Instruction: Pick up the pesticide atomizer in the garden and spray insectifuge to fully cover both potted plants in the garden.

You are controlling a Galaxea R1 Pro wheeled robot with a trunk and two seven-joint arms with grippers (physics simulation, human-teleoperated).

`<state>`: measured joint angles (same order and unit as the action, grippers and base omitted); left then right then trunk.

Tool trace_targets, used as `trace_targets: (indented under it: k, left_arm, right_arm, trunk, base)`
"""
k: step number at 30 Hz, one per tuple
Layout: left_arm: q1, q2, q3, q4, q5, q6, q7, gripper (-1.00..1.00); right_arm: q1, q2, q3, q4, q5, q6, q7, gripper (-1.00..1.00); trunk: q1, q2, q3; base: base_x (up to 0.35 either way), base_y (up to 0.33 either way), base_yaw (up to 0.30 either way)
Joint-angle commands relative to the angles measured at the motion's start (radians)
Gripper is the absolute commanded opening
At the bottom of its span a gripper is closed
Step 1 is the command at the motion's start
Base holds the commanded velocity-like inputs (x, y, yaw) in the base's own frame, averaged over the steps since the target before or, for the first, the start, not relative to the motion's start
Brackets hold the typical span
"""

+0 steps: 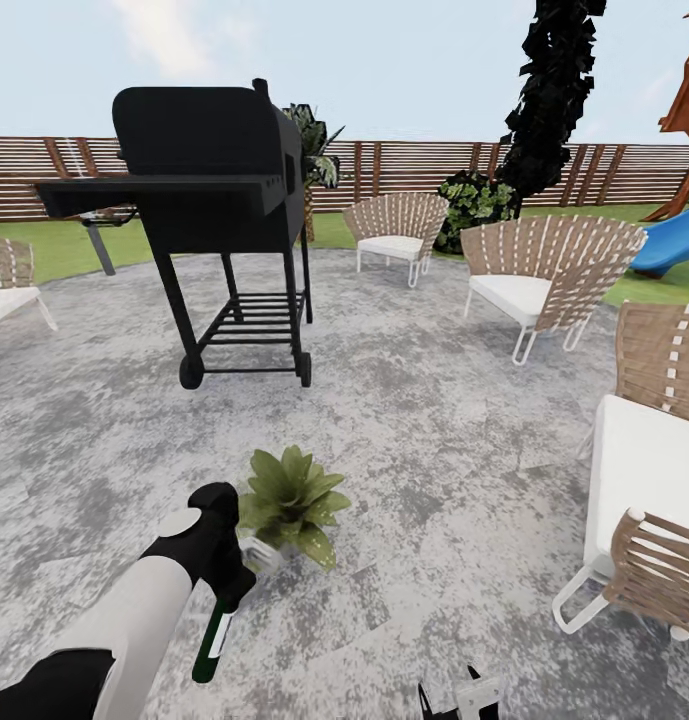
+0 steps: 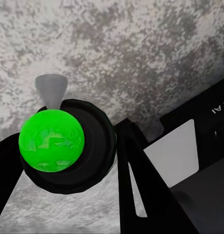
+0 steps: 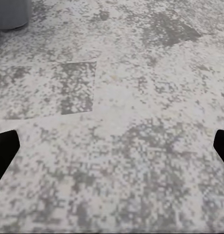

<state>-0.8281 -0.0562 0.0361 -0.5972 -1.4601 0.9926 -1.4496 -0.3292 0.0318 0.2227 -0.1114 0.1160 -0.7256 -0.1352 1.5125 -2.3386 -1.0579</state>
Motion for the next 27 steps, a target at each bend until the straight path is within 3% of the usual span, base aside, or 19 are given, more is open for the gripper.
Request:
trace_targets:
  k: [1,14,21,27]
  left_arm:
    - [0.0,-0.001,0.004,-0.001,-0.011,0.011,-0.009,-1.0]
    - [-0.002,0.014,0.005,-0.001,-0.011,0.013,0.018,-1.0]
    - [-0.002,0.022,0.005,-0.001,-0.011,0.013,0.02,-1.0]
    - [-0.01,0.021,0.007,-0.003,-0.01,0.016,0.023,-1.0]
  right_arm:
    - [-0.001,0.0,0.002,0.001,0.01,-0.002,-0.01,1.0]
    - [-0.001,0.0,0.002,0.001,0.01,-0.002,-0.011,1.0]
    - [-0.001,0.0,0.002,0.001,0.01,-0.002,-0.011,1.0]
    - [-0.001,0.0,0.002,0.001,0.01,-0.002,-0.011,1.0]
  trunk:
    - [-0.001,0.0,-0.001]
    - [-0.001,0.0,-0.001]
    - [-0.001,0.0,-0.001]
    - [-0.001,0.0,-0.001]
  base:
    - [-0.246,0.22,0.0]
    - [-0.216,0.247,-0.01]
    - [-0.158,0.269,-0.256]
    - [0.101,0.291,-0.297]
